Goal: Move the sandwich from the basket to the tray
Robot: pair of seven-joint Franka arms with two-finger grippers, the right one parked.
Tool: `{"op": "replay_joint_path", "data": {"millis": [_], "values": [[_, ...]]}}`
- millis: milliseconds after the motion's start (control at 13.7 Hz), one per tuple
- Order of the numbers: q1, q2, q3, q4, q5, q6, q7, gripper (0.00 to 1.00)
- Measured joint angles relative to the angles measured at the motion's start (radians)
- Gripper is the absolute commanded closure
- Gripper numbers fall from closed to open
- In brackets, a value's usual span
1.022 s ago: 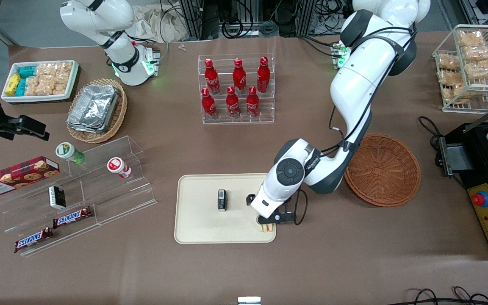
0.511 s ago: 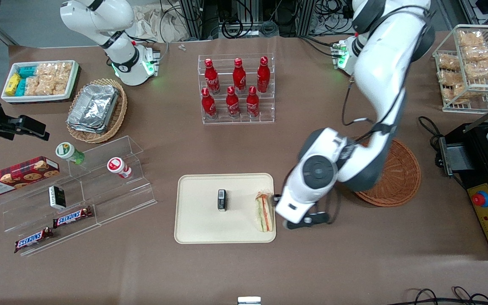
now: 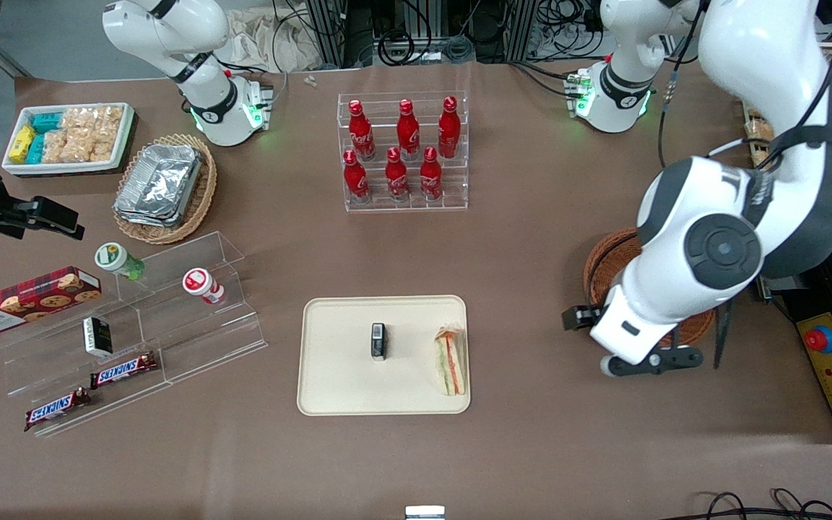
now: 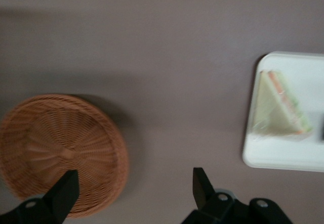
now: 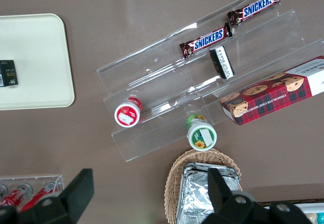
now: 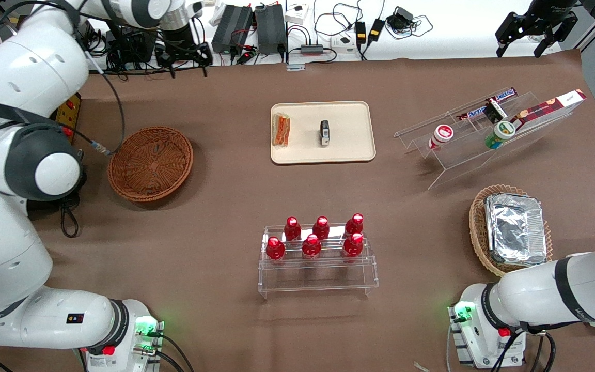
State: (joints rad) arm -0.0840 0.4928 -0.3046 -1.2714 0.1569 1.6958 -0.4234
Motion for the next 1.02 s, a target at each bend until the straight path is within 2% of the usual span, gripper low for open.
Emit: {"op": "replay_joint_path", "data": {"millis": [365,657,1022], "values": [[0.018,-0.291,0.219,-0.347,-0.161,0.095,0.364,0.0],[0.077,-0.408,0.262,-0.478,-0.169,0.103,0.467,0.0],[0.073,-0.384,0.251,-0.422,-0.113,0.093,0.472,0.0]]}}
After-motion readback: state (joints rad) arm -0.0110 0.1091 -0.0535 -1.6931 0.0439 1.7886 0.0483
